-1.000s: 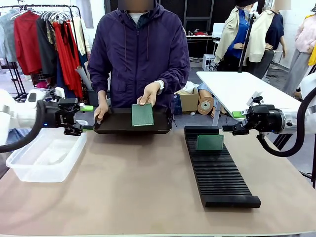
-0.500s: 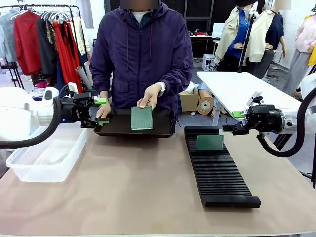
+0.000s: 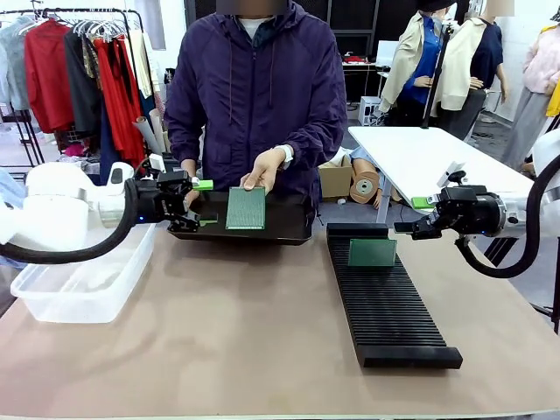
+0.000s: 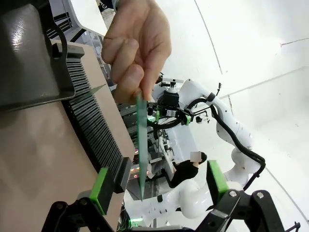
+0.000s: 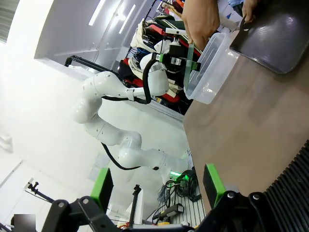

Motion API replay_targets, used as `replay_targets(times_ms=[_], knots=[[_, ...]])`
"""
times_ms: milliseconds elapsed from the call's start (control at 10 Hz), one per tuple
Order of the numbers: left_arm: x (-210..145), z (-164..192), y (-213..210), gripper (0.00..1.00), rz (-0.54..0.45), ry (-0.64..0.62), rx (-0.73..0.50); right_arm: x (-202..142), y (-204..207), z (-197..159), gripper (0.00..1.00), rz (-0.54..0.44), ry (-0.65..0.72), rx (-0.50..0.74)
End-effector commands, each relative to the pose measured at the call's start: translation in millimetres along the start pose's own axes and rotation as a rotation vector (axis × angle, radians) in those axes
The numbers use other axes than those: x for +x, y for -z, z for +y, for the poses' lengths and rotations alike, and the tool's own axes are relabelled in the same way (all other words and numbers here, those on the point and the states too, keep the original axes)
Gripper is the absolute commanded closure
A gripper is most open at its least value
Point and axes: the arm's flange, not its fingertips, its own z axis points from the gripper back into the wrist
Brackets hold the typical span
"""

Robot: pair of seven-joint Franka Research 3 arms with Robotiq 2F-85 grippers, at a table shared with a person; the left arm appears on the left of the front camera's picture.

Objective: Sort PCBs into racks and boxes based on the side picked up.
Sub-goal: Pick up the Blank PCB handed by the Human.

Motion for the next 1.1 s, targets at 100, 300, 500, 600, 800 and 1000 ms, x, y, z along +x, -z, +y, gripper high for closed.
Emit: replay_targets(times_ms=[100, 300, 500, 600, 800, 1000], knots=[[7.1, 13.3, 25.9, 0.00, -0.002, -0.018, -0.021, 1.9, 0.3, 1.4, 0.00, 0.001, -0.008, 0.000], [9.7, 19.2, 43.2, 0.00, 0.005, -0.006, -0.010, 1.9, 0.3, 1.4, 0.00, 0.001, -0.008, 0.000], [12.5, 20.4, 56.2, 0.00, 0.016, -0.009, -0.006, 1.9, 0.3, 1.4, 0.00, 0.001, -0.008, 0.000], [11.9, 19.7, 60.1, 0.00, 0.025, -0.004, -0.003, 1.9, 0.3, 1.4, 0.00, 0.001, -0.008, 0.000], [12.3, 19.8, 62.6, 0.13, 0.026, 0.003, 0.002, 1.9, 0.3, 1.4, 0.00, 0.001, -0.008, 0.000], [13.0, 20.5, 64.0, 0.52, 0.024, 0.000, -0.001, 1.9, 0.3, 1.4, 0.00, 0.001, -0.008, 0.000]])
